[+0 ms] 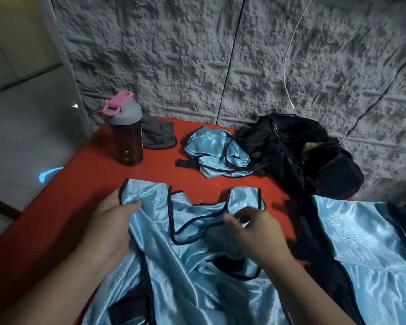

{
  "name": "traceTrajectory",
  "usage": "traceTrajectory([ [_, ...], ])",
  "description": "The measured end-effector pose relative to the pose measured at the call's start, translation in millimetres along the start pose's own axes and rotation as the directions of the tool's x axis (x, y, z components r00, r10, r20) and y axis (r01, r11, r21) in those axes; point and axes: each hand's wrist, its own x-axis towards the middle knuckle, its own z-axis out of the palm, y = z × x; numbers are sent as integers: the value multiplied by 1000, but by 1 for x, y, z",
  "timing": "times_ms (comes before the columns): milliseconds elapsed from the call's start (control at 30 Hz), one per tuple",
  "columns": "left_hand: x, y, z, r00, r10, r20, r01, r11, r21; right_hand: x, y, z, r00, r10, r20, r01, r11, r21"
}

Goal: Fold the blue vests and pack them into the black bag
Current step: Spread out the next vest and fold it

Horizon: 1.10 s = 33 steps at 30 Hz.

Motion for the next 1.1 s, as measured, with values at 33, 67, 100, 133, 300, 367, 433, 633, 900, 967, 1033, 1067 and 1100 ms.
traceTrajectory([
  [33,-2,0,2,1000,-5,22,5,1000,1,7,7,4,995,46,-87,-45,999,10],
  [67,-5,1,3,999,-8,48,8,1000,3,13,13,6,989,97,-110,-94,995,32],
  [100,-6,1,4,997,-11,75,10,1000,7,18,17,10,984,158,-86,-150,984,100],
  [133,-8,0,5,995,-13,104,11,1000,11,22,19,15,976,213,-52,-197,957,215],
  [300,-13,0,4,981,-73,178,64,996,55,37,21,21,899,436,33,-364,706,607],
  [367,-12,-1,4,969,-146,200,138,989,54,41,21,17,878,468,104,-414,632,655],
  [433,-10,-3,3,938,-265,222,253,964,78,45,24,14,866,482,136,-449,628,636],
  [633,-13,-12,-1,910,-390,139,323,878,352,52,32,14,881,458,117,-470,825,312],
  [900,-15,-8,-2,924,-335,184,228,869,438,55,40,9,947,262,-184,-243,963,120],
  [967,-13,-8,-2,925,-328,191,218,871,440,56,38,10,951,282,-130,-238,931,277],
  [1033,-13,-7,-4,924,-335,186,225,867,444,53,31,10,947,319,-36,-267,846,462],
  [1067,-12,-8,-5,923,-340,181,233,867,441,51,29,9,948,317,-23,-262,820,509],
  [1100,-11,-8,-6,921,-347,177,243,868,434,49,26,7,948,318,-23,-258,808,529],
])
